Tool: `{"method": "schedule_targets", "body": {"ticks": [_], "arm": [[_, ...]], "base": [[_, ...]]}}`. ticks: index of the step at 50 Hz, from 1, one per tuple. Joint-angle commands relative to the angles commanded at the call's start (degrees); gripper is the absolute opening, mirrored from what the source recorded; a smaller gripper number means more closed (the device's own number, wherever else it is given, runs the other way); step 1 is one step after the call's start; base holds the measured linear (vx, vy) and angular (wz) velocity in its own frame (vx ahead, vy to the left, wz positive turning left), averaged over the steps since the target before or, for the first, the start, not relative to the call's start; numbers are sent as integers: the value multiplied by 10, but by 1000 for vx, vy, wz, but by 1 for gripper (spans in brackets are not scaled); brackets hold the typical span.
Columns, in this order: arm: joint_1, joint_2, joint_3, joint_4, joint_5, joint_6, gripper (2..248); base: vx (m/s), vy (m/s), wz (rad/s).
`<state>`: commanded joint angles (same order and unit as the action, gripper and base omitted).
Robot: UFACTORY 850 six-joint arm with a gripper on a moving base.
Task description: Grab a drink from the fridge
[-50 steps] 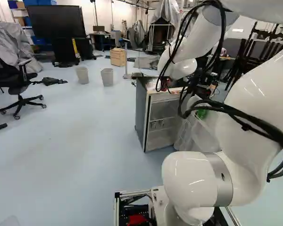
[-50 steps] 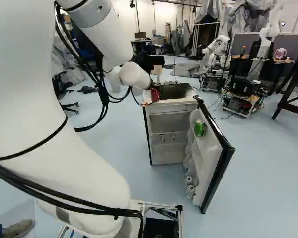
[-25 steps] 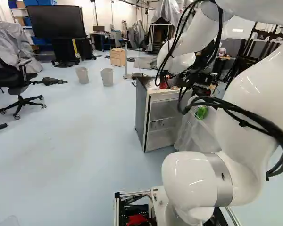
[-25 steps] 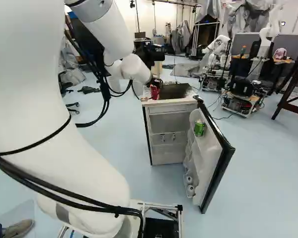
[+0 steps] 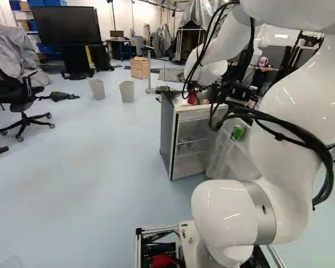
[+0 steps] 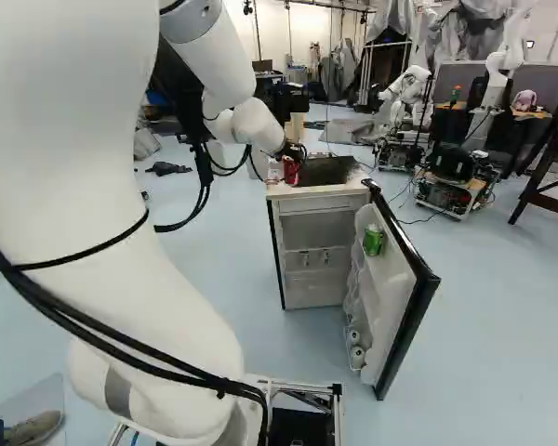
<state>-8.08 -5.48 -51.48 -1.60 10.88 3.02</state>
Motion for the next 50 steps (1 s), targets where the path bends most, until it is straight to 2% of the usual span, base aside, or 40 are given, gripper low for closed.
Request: {"method": "schedule_targets", "body": {"ticks": [20,50], "arm": [[2,-39,-19,0,0,0,91],[3,-57,-35,0,0,0,91]], "base": [[0,0,0],[0,0,0]]}}
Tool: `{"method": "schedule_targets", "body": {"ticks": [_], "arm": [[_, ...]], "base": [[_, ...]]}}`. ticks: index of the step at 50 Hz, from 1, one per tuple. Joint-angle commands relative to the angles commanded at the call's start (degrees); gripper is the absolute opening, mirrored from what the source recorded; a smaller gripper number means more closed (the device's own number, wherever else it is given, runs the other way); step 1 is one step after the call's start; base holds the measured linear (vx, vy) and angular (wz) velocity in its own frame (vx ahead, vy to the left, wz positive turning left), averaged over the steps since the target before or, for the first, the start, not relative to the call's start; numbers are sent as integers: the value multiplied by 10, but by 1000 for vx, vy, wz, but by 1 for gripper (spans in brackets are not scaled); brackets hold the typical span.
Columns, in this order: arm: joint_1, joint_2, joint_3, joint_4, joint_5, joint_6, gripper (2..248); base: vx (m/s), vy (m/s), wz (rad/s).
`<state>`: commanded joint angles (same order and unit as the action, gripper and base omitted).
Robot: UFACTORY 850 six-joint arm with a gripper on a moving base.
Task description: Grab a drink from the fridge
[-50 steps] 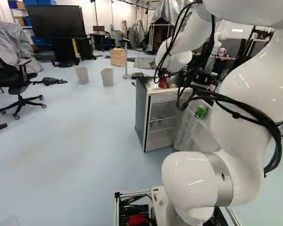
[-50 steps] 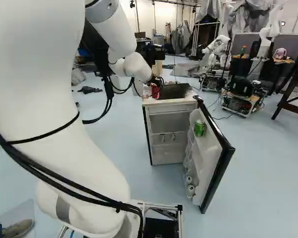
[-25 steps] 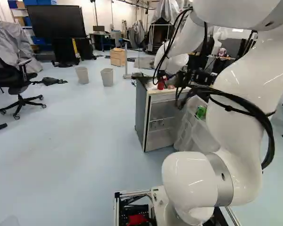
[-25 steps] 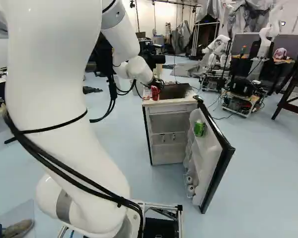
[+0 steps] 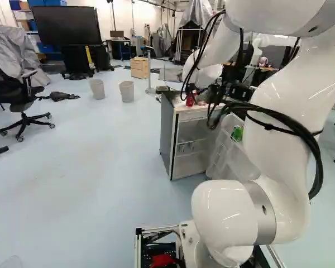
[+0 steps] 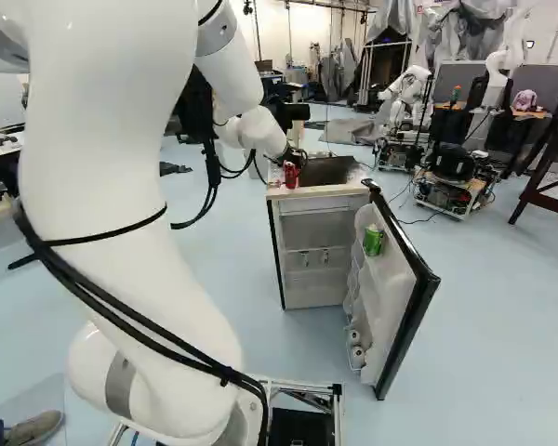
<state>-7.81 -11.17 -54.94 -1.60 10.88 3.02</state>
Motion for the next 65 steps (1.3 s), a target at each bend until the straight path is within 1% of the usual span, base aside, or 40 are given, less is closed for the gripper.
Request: {"method": "schedule_targets", "body": {"ticks": [29,47,48,52,53,58,59,63,64,65], "arm": [[3,-42,-42,0,0,0,91],[3,-46,-44,0,0,0,91],[3,-46,-44,0,0,0,97],[3,-46,-44,0,0,0,97],[3,-46,-44,0,0,0,127],[3,-46,-44,0,0,0,127],[3,-46,-44,0,0,0,160],[3,-46,-44,0,0,0,160],[3,-46,-44,0,0,0,193],[3,-45,-44,0,0,0,193]], "base": [[0,0,0],[0,0,0],[0,0,0],[0,0,0],[0,0,0],[0,0,0],[0,0,0],[0,0,0],[0,0,0],[0,0,0]]}}
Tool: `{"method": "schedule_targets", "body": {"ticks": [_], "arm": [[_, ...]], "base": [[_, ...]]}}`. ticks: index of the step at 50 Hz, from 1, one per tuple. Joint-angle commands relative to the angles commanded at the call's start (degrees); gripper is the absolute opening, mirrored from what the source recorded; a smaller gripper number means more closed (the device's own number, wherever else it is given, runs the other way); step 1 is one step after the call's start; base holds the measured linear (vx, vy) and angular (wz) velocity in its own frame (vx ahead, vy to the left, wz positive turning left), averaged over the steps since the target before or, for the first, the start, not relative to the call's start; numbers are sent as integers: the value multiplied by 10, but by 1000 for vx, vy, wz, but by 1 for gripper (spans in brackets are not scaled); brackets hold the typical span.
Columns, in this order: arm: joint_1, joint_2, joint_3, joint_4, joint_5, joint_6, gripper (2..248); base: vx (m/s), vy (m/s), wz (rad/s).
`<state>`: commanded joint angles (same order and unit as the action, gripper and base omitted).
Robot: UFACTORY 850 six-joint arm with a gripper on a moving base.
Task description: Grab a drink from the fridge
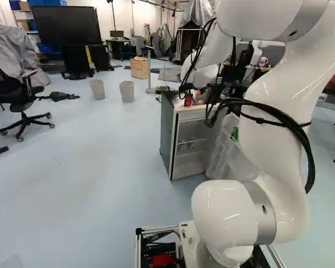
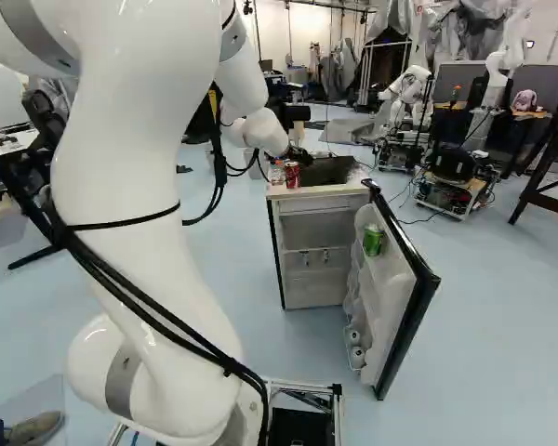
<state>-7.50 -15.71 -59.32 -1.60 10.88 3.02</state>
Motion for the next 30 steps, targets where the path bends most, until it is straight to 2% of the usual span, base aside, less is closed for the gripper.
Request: {"method": "schedule_targets", "body": {"ticks": [3,4,8,9,30], "arm": [[0,2,3,0,0,0,193],[0,4,4,0,0,0,229],[-1,11,13,0,0,0,229],[-1,14,16,0,0,0,247],[-7,69,78,0,0,0,247]], "base": [[0,0,0],[0,0,0],[0,0,0],[0,0,0],[0,0,0]]}}
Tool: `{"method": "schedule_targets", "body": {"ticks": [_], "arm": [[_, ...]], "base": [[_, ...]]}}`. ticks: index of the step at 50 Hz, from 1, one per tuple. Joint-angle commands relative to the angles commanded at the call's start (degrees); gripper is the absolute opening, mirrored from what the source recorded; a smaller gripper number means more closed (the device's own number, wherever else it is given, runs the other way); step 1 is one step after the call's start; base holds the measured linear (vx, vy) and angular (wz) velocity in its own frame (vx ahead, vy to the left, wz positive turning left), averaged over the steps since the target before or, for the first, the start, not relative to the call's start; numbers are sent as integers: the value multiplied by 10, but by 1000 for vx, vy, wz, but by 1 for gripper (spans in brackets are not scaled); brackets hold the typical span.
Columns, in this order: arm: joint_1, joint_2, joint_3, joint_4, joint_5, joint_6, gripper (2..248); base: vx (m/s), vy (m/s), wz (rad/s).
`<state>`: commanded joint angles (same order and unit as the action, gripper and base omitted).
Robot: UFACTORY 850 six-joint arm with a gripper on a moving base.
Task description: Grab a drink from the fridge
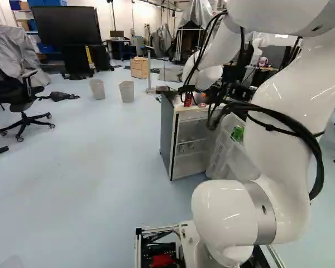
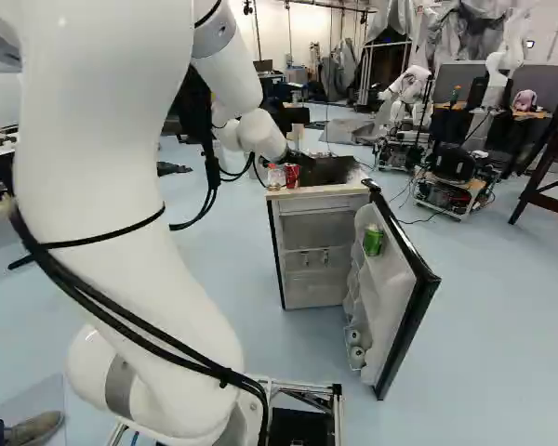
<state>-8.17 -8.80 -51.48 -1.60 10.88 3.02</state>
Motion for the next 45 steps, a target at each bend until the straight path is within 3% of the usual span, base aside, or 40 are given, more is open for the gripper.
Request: {"method": "schedule_targets", "body": {"ticks": [23,45], "arm": [[-36,34,37,4,0,0,247],[-76,31,33,52,-5,0,247]], "base": [[0,0,0],[0,0,0]]}}
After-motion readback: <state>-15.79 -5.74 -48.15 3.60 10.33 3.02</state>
